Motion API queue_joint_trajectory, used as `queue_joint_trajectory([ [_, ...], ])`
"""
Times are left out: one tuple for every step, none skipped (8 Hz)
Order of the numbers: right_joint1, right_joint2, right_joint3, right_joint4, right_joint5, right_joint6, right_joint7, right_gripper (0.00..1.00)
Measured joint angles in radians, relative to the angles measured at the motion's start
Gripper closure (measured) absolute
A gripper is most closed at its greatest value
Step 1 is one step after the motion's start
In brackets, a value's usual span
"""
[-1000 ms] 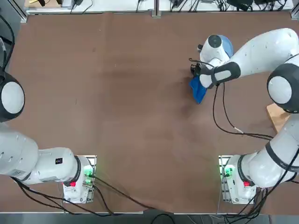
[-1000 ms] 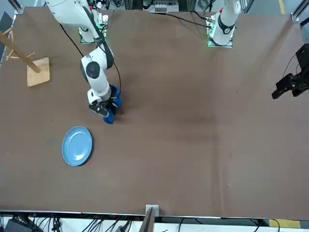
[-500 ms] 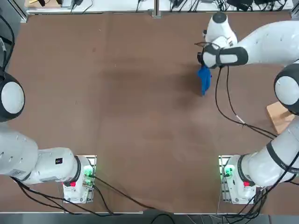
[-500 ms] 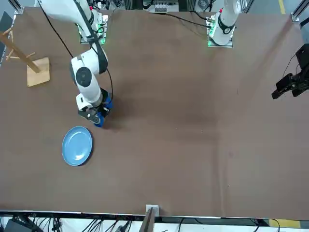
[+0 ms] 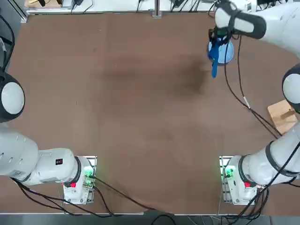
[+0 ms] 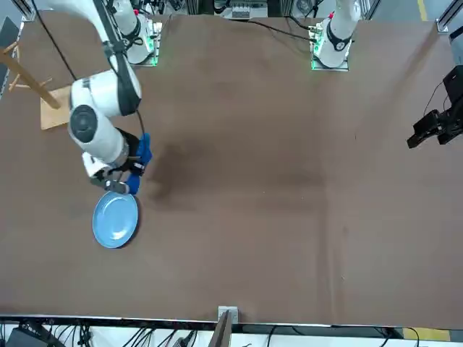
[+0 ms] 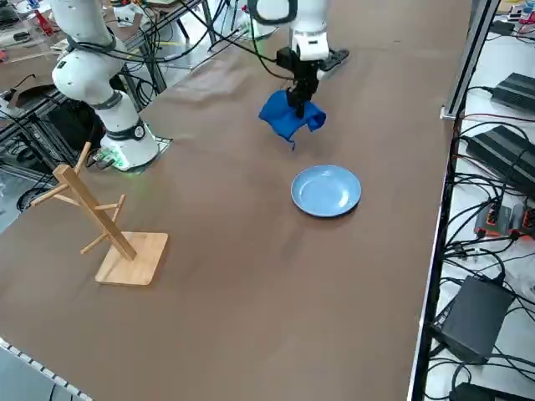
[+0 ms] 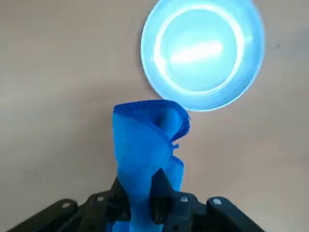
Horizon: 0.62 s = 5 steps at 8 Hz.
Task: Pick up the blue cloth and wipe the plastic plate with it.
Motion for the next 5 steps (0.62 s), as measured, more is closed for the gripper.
queue_joint_trajectory([
  [-0.015,0.000,0.000,0.053,0.003,-0.042,-0.040,0.84],
  [-0.030,0.003,-0.001,0.082,0.003,-0.056,-0.071,0.84],
  [-0.043,0.012,-0.001,0.092,0.003,-0.056,-0.099,0.84],
  [-0.057,0.033,-0.001,0.098,0.002,-0.055,-0.133,0.84],
  [-0.072,0.063,-0.003,0.109,-0.014,-0.052,-0.171,0.84],
])
